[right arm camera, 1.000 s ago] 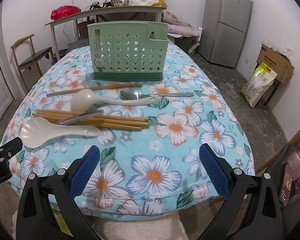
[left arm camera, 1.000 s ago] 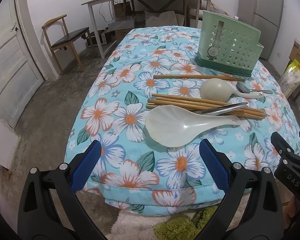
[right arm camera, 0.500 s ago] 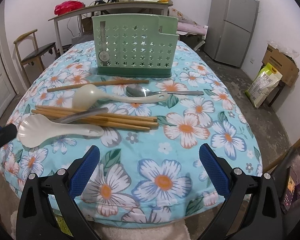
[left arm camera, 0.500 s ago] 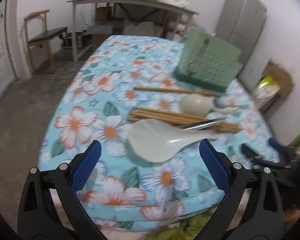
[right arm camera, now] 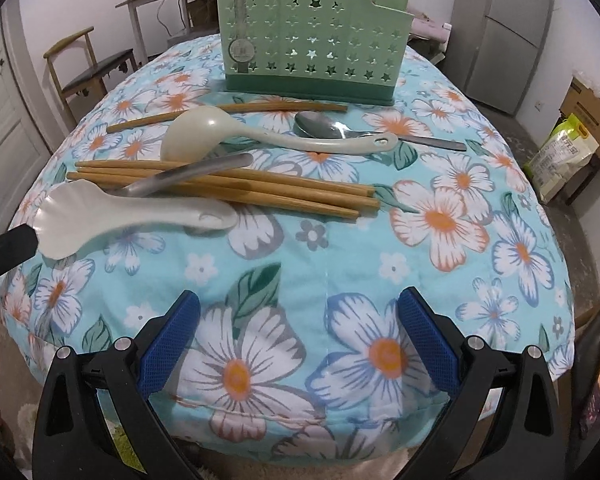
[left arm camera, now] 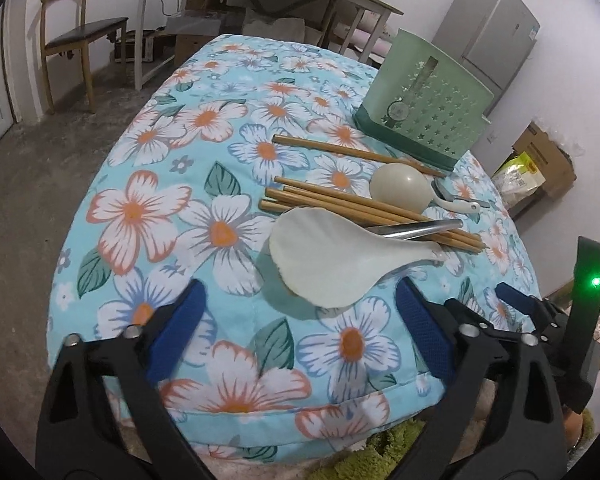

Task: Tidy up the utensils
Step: 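Reach the left gripper to the white rice paddle and close on it, then lift the rice paddle with the left gripper while the right gripper grasps the metal spoon on the chopsticks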

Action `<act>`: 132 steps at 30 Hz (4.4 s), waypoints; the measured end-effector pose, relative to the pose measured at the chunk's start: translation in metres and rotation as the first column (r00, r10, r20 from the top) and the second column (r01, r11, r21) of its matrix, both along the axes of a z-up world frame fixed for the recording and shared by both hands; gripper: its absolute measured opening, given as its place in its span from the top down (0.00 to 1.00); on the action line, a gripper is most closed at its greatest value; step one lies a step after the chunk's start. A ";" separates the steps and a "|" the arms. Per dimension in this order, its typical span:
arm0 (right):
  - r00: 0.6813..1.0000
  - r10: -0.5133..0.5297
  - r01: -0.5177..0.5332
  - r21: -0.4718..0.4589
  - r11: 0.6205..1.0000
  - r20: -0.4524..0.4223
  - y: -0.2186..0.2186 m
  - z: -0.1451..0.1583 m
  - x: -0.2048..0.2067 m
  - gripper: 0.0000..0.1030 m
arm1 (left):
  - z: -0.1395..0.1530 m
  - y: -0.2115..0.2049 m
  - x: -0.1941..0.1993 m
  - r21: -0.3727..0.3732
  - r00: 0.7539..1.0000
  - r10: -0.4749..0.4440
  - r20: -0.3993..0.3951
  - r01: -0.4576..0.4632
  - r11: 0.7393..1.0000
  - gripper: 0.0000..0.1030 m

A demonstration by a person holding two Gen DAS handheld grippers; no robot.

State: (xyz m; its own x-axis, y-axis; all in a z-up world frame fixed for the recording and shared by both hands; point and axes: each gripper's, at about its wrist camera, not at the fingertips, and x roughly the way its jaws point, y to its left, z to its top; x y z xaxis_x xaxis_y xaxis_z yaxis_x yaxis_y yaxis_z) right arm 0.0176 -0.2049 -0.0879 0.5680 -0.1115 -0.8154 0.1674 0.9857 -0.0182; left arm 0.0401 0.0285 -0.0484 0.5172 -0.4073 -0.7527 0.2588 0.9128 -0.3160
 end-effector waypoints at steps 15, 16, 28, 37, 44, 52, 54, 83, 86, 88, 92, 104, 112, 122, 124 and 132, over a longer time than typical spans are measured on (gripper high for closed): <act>1.000 -0.009 0.008 0.028 1.000 0.030 -0.003 -0.004 0.000 0.06 | -0.013 0.021 0.026 -0.131 0.997 0.018 -0.073 -0.028 0.991 0.89; 0.999 -0.008 0.008 0.028 1.000 0.032 -0.003 -0.004 0.000 0.06 | -0.012 0.024 0.024 -0.139 0.997 0.015 -0.077 -0.026 0.990 0.90; 0.998 -0.005 0.003 0.026 1.000 0.068 -0.002 -0.006 -0.006 0.06 | -0.018 0.068 0.013 -0.238 0.983 0.084 -0.164 -0.122 0.964 0.93; 0.997 -0.007 0.005 0.022 1.000 0.077 -0.001 -0.006 -0.009 0.06 | -0.023 0.066 0.014 -0.247 0.976 0.089 -0.197 -0.137 0.959 0.88; 0.996 -0.007 0.005 0.021 1.000 0.086 -0.001 -0.005 -0.009 0.06 | -0.022 0.067 0.010 -0.243 0.980 0.096 -0.173 -0.137 0.960 0.91; 0.995 -0.005 0.003 0.024 1.000 0.103 -0.002 -0.006 -0.012 0.06 | 0.003 0.080 0.001 -0.365 0.989 0.039 -0.140 -0.088 0.927 0.99; 0.995 -0.006 0.003 0.024 1.000 0.104 -0.002 -0.006 -0.012 0.06 | 0.015 0.085 -0.001 -0.400 0.993 0.032 -0.116 -0.076 0.913 0.99; 0.814 0.577 -0.482 -0.480 0.733 0.065 0.176 0.000 0.021 0.57 | 0.060 0.156 0.026 -0.508 0.976 0.217 -0.014 -0.194 0.839 0.99; 0.809 0.586 -0.484 -0.506 0.713 0.051 0.185 -0.003 0.026 0.61 | 0.062 0.160 0.030 -0.503 0.973 0.232 -0.018 -0.209 0.839 0.99; 0.807 0.589 -0.487 -0.519 0.702 0.041 0.190 -0.003 0.030 0.64 | 0.064 0.160 0.033 -0.498 0.970 0.241 -0.016 -0.217 0.840 0.99; 0.813 0.582 -0.493 -0.507 0.706 0.021 0.194 -0.005 0.043 0.78 | 0.068 0.160 0.035 -0.486 0.966 0.260 -0.011 -0.232 0.842 0.99; 0.806 0.569 -0.511 -0.292 0.808 0.162 0.156 0.044 0.032 0.93 | 0.087 0.147 0.051 -0.441 0.962 0.271 0.034 -0.229 0.868 0.99; 0.836 0.427 -0.449 -0.016 0.893 0.344 0.081 0.098 0.031 0.96 | 0.121 0.112 0.062 -0.435 0.966 0.222 0.129 -0.146 0.888 0.99; 0.833 0.246 -0.413 0.260 0.873 0.495 -0.008 0.139 0.029 0.96 | 0.170 0.058 0.076 -0.418 0.956 0.135 0.259 -0.015 0.908 0.99; 0.828 0.234 -0.414 0.275 0.868 0.510 -0.016 0.141 0.027 0.96 | 0.177 0.043 0.081 -0.399 0.953 0.110 0.282 0.012 0.917 0.99; 0.817 0.202 -0.402 0.283 0.871 0.541 -0.037 0.143 0.020 0.96 | 0.203 -0.021 0.091 -0.139 0.913 0.013 0.408 0.049 0.989 0.99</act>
